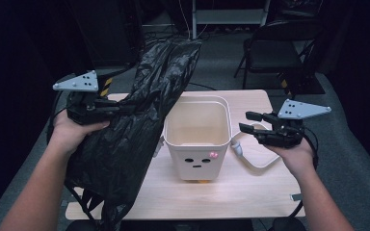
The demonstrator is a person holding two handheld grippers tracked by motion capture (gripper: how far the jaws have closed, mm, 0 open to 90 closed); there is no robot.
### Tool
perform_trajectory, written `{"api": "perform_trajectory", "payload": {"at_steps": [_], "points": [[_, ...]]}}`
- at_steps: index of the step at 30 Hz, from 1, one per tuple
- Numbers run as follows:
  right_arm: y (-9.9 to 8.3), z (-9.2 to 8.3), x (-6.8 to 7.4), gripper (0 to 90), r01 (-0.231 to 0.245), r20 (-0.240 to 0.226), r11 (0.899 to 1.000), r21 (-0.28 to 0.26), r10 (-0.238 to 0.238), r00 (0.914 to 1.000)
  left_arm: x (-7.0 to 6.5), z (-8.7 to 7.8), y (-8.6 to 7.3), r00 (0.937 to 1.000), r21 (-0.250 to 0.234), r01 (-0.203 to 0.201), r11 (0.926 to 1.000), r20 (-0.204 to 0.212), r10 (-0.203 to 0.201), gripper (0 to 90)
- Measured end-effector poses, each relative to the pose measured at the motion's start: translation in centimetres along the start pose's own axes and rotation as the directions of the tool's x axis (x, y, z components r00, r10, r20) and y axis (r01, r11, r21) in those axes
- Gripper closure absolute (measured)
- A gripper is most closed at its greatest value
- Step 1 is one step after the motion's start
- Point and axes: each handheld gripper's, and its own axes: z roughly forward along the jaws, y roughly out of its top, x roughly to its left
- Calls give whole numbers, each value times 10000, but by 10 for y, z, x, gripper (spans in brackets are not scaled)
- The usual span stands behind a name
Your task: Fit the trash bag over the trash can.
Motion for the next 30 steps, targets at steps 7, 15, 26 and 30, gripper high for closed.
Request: {"api": "perform_trajectory", "payload": {"at_steps": [7,15,26,30], "points": [[0,0,0,519,52,-1,10000,-72,-52,10000,-9,13,12,9965,-89,-360,9993,748,366,888],[0,-2,2,519,90,-42,9999,-115,-90,10000,-10,49,11,9883,30,-377,9993,1483,368,888],[-3,-2,2,519,63,-43,9999,-159,-63,10000,-12,78,3,9986,428,-365,9984,389,349,399],[-4,-1,2,520,32,-34,9999,-166,-32,10000,-12,85,-1,9999,584,-11,9983,110,4,276]]}}
